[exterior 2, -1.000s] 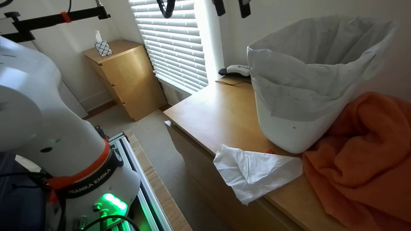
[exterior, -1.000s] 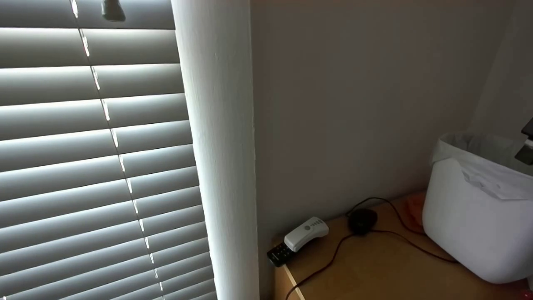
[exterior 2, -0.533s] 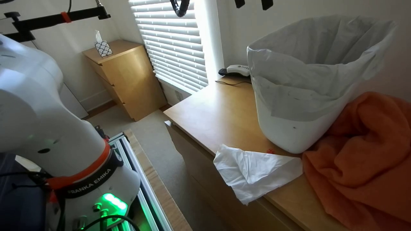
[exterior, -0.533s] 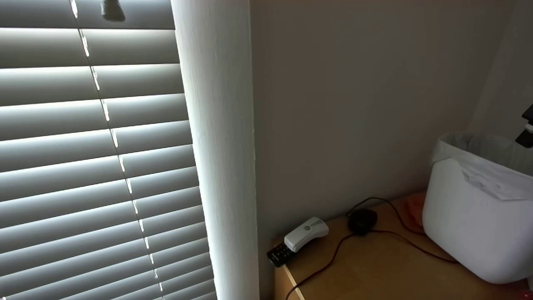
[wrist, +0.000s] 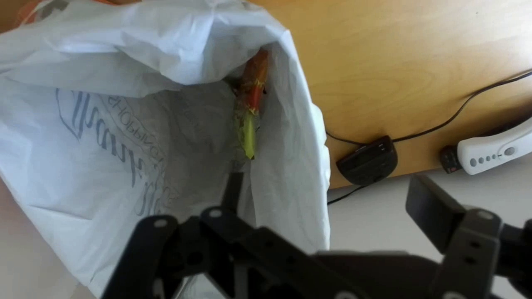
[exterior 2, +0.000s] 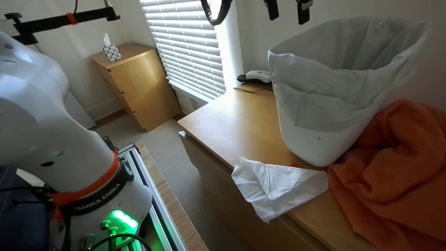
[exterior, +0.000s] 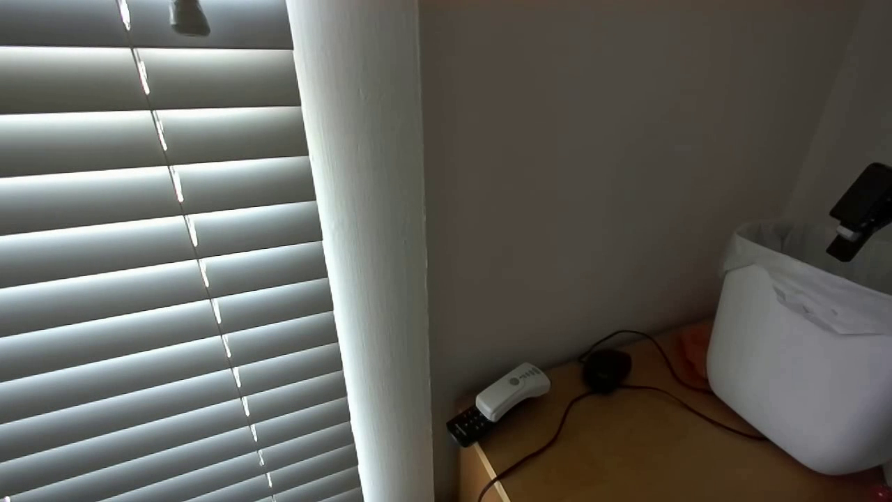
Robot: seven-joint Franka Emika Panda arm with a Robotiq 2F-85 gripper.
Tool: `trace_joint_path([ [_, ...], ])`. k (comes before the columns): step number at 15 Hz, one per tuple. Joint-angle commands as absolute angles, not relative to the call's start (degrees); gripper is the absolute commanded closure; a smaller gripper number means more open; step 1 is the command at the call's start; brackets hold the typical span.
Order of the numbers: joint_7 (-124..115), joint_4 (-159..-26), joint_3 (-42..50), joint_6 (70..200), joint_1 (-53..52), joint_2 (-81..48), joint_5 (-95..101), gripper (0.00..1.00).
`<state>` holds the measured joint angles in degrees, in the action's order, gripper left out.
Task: Turn the white bucket in a clockwise direction
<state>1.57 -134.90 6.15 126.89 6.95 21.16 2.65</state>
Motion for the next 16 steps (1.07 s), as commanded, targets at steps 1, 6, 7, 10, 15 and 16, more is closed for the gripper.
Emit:
trace_joint_path([
  [1,3.3,-131.3,6.9,126.5,6.5,15.5,2.1,0.0],
  [6,3.8,-128.4,6.9,125.9,6.6,9.3,1.3,0.07],
  [7,4.3,-128.1,7.1,125.7,6.6,8.4,0.7,0.26],
  [10,5.8,-127.1,7.2,125.4,6.7,6.4,0.0,0.47],
  [15,6.3,-126.2,7.0,124.5,6.8,5.4,1.0,0.85],
  [16,6.1,-126.2,6.9,124.6,6.8,5.3,1.3,0.92],
])
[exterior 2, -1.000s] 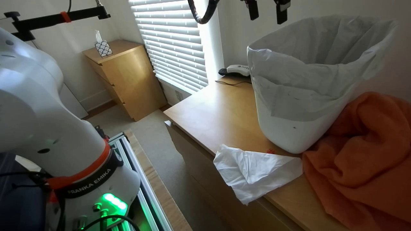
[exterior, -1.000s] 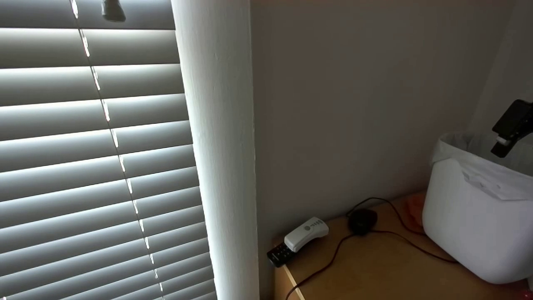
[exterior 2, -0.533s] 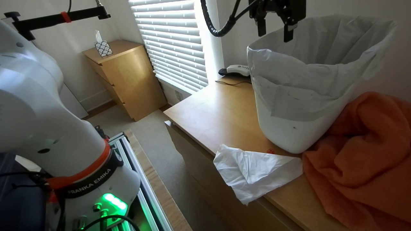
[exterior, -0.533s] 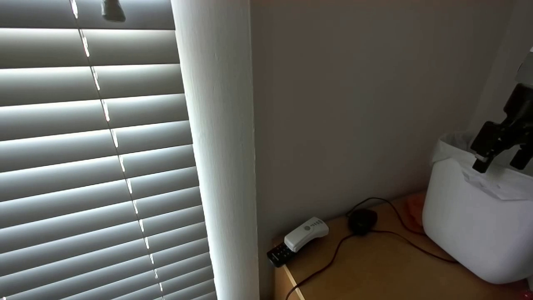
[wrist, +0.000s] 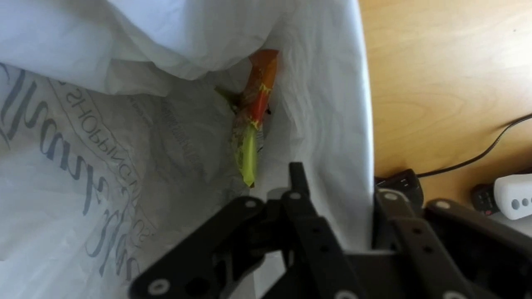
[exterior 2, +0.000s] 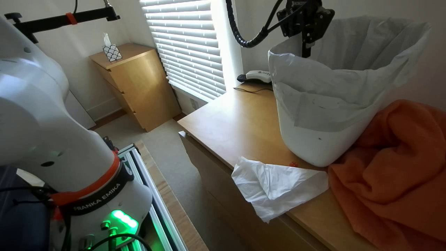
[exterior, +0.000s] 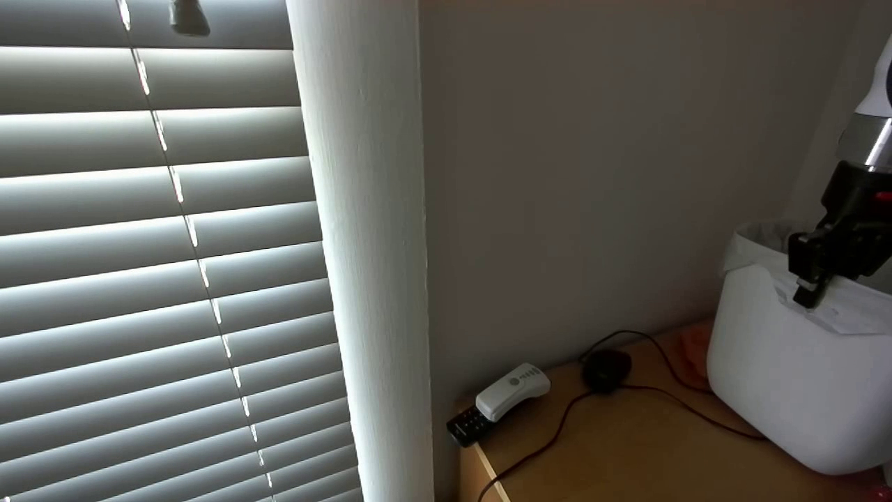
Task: Turn the white bucket in a clockwise direction
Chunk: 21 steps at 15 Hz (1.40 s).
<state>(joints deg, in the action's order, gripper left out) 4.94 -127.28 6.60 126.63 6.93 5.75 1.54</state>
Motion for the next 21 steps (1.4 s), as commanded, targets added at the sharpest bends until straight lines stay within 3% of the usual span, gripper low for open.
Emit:
trace_joint_path([
  [1,6.0,-126.2,6.9,124.5,6.8,5.3,1.3,1.0],
  [21,-1.3,-123.2,2.7,111.0,4.4,9.3,5.6,0.99],
])
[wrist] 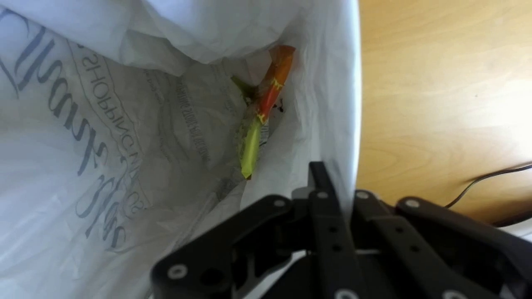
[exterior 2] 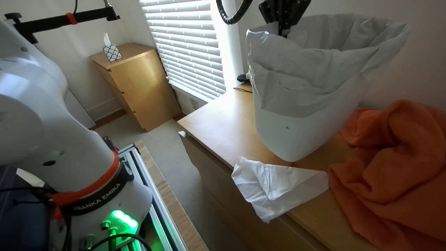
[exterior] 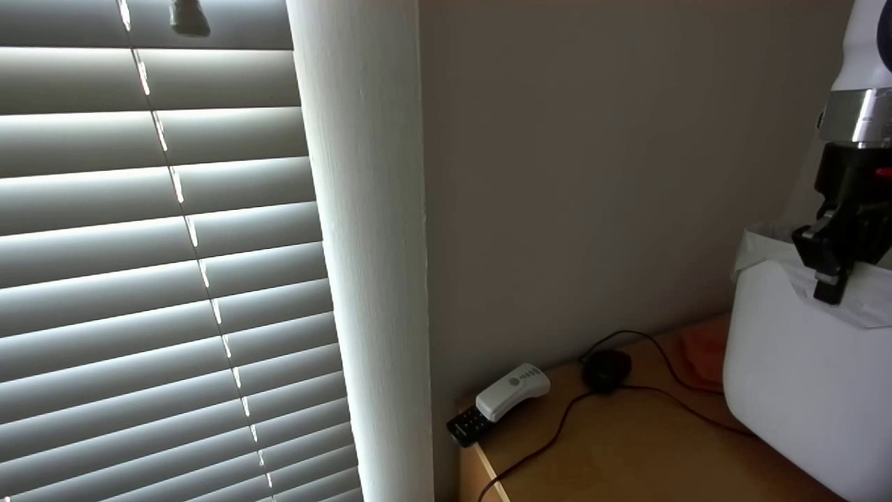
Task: Turn the white bucket in a clockwise direction
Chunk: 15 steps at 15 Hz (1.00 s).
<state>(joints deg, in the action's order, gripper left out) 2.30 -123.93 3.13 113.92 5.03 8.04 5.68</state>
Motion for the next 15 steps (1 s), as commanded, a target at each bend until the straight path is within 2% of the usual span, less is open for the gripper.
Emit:
trace_joint_path([
  [1,-2.5,-122.9,2.5,110.6,4.2,9.2,5.0,0.99],
  [15,-42.1,-122.0,-0.7,111.5,3.5,8.0,-2.6,0.99],
])
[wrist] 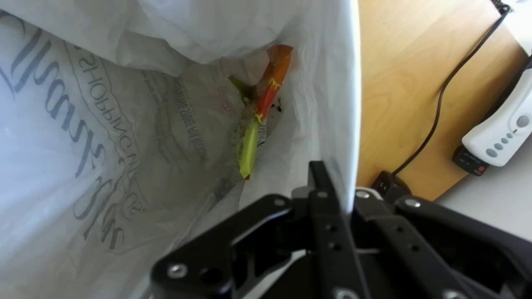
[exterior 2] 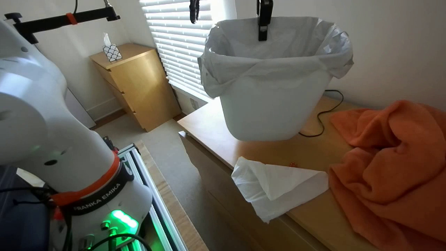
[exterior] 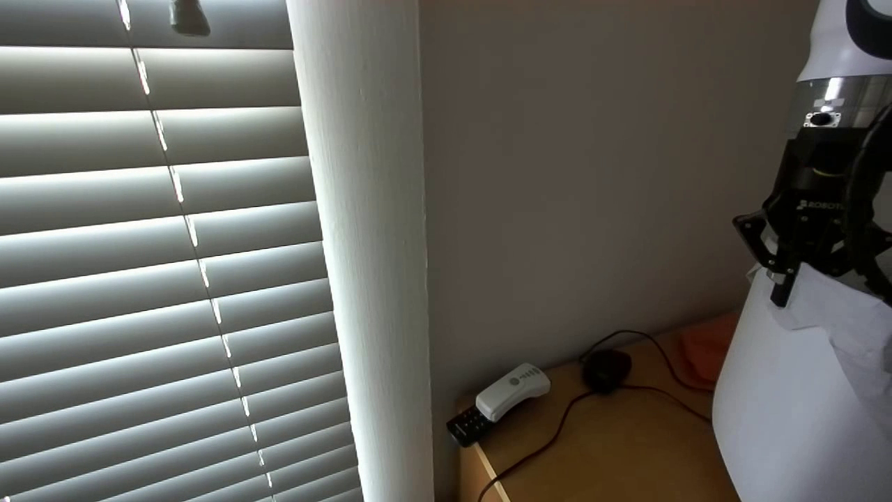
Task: Turn the white bucket in a clockwise direction
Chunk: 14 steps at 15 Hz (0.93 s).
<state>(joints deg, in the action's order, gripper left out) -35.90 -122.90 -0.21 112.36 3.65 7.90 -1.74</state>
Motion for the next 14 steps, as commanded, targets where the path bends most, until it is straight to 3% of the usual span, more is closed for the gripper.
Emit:
trace_joint_path([
  [1,-38.2,-122.8,-0.2,112.2,3.5,7.8,-1.7,0.97],
  [14,-59.1,-121.8,-1.1,109.3,3.2,5.9,-2.7,0.99],
])
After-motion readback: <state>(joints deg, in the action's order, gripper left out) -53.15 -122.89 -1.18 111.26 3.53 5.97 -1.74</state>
